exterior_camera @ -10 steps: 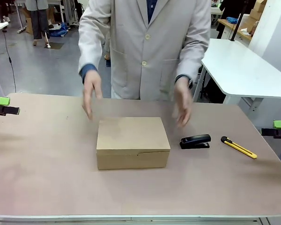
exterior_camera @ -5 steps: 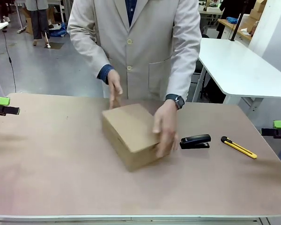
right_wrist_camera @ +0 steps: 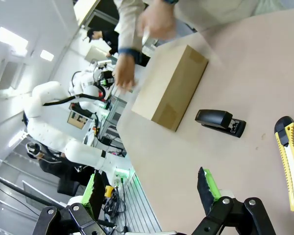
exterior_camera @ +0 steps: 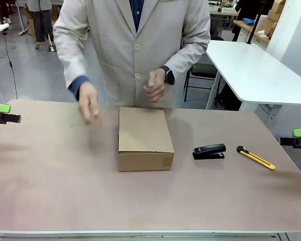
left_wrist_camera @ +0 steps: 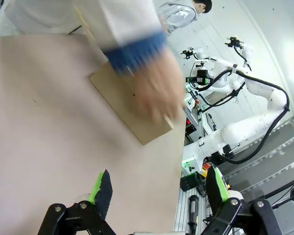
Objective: Pack the item into the box.
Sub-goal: Close the Mailer Box.
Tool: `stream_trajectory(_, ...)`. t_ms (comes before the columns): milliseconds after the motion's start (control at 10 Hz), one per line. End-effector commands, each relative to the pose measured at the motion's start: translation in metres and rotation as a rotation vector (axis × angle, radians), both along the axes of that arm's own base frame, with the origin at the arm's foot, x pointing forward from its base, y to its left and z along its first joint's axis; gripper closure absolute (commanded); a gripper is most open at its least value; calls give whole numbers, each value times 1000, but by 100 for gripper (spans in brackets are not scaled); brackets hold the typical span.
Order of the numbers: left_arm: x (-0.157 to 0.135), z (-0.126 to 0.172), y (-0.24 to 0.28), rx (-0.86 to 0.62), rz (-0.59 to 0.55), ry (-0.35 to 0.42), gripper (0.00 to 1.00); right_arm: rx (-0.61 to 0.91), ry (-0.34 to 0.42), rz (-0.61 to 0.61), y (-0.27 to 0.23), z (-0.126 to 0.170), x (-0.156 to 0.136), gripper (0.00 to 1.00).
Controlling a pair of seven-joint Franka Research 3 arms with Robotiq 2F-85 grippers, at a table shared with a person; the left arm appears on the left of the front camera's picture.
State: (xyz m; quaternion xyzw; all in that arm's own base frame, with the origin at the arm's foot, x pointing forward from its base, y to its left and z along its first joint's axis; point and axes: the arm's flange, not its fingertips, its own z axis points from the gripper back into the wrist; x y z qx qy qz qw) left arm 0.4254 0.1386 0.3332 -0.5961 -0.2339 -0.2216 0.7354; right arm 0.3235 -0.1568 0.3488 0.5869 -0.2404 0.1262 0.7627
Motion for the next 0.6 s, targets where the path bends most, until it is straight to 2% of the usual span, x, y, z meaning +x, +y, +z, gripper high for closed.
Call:
stream_trajectory(0,-6,1,-1,5,-4,-19,0,-5,-8,14,3,1,-4,0)
stream_trajectory(500,-6,1,-1,5,-4,-19,0,-5,-8,14,3,1,-4,0)
